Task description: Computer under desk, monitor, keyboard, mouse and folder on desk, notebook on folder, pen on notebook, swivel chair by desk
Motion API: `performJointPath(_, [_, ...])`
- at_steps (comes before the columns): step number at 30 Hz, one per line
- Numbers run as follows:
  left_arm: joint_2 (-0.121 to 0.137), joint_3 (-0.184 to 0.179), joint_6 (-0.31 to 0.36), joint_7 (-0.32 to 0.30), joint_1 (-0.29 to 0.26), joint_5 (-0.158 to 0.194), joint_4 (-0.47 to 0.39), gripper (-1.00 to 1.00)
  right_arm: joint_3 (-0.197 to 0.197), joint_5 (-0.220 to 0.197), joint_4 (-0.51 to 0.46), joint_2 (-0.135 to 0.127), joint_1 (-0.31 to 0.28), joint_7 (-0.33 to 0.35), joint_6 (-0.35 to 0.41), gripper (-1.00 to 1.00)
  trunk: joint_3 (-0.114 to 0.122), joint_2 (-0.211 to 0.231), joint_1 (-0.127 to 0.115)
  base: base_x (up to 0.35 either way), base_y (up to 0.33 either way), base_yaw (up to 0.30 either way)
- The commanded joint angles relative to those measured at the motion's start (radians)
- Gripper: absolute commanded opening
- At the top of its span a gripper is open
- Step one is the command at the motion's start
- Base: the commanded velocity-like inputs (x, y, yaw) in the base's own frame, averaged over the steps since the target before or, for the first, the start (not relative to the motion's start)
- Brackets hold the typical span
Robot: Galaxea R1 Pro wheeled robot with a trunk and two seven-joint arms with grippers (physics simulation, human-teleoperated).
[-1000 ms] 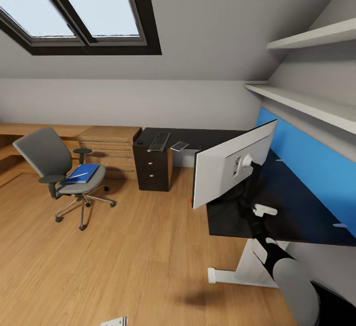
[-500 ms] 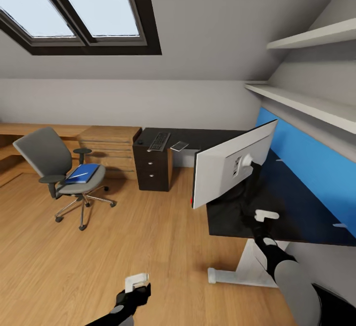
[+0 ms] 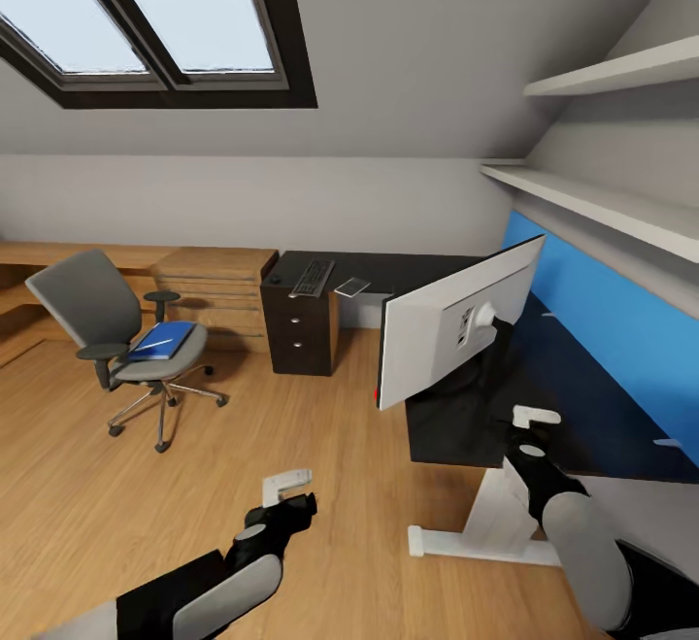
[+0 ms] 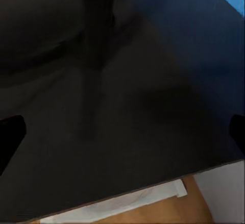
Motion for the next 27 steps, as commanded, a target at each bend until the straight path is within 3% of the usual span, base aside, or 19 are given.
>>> performJointPath(1, [0.007,-0.005,0.006,0.035,-0.002,0.005,-0.021,1.0,-0.01,0.002,-0.006,0.0,-0.004,-0.005,-0.002,1.0,-0.002,-0.002,0.001,0.0,0.0,0.0])
performJointPath(3, [0.02,-0.019,0.018,0.097,-0.002,0.007,-0.061,1.0,-0.018,-0.035,-0.023,0.0,-0.009,-0.012,0.0,1.0,-0.002,-0.002,0.001,0.0,0.0,0.0])
performJointPath(6, [0.035,-0.052,0.022,0.132,-0.002,0.007,-0.08,1.0,-0.02,-0.065,-0.028,0.003,-0.011,-0.013,-0.022,1.0,-0.002,-0.002,0.001,0.0,0.0,0.0])
performJointPath(14, [0.045,-0.105,0.023,0.145,-0.002,0.008,-0.086,1.0,-0.017,-0.015,0.021,-0.001,-0.008,-0.013,-0.202,1.0,-0.002,-0.002,0.001,0.18,0.0,0.0])
performJointPath(18, [0.044,-0.111,0.023,0.144,-0.002,0.008,-0.086,1.0,-0.016,-0.012,0.053,-0.006,-0.008,-0.012,-0.219,1.0,-0.002,-0.002,0.001,0.148,0.0,0.0])
performJointPath(19, [0.044,-0.112,0.023,0.144,-0.002,0.008,-0.086,1.0,-0.015,-0.013,0.07,-0.02,-0.008,-0.011,-0.22,1.0,-0.002,-0.002,0.001,0.048,0.0,0.0])
performJointPath(20, [0.043,-0.113,0.023,0.144,-0.002,0.008,-0.086,1.0,-0.017,-0.015,0.12,-0.054,-0.008,0.008,-0.221,1.0,-0.002,-0.002,0.001,0.013,0.0,0.0])
performJointPath(24, [0.042,-0.115,0.022,0.144,-0.002,0.007,-0.09,1.0,-0.018,-0.016,0.139,-0.068,-0.008,0.028,-0.221,1.0,-0.002,-0.002,0.001,0.114,0.0,0.0])
performJointPath(27, [0.043,-0.14,0.023,0.144,-0.002,0.007,-0.092,1.0,-0.019,-0.016,0.143,-0.072,-0.008,0.033,-0.221,1.0,-0.002,-0.002,0.001,0.131,0.0,0.0])
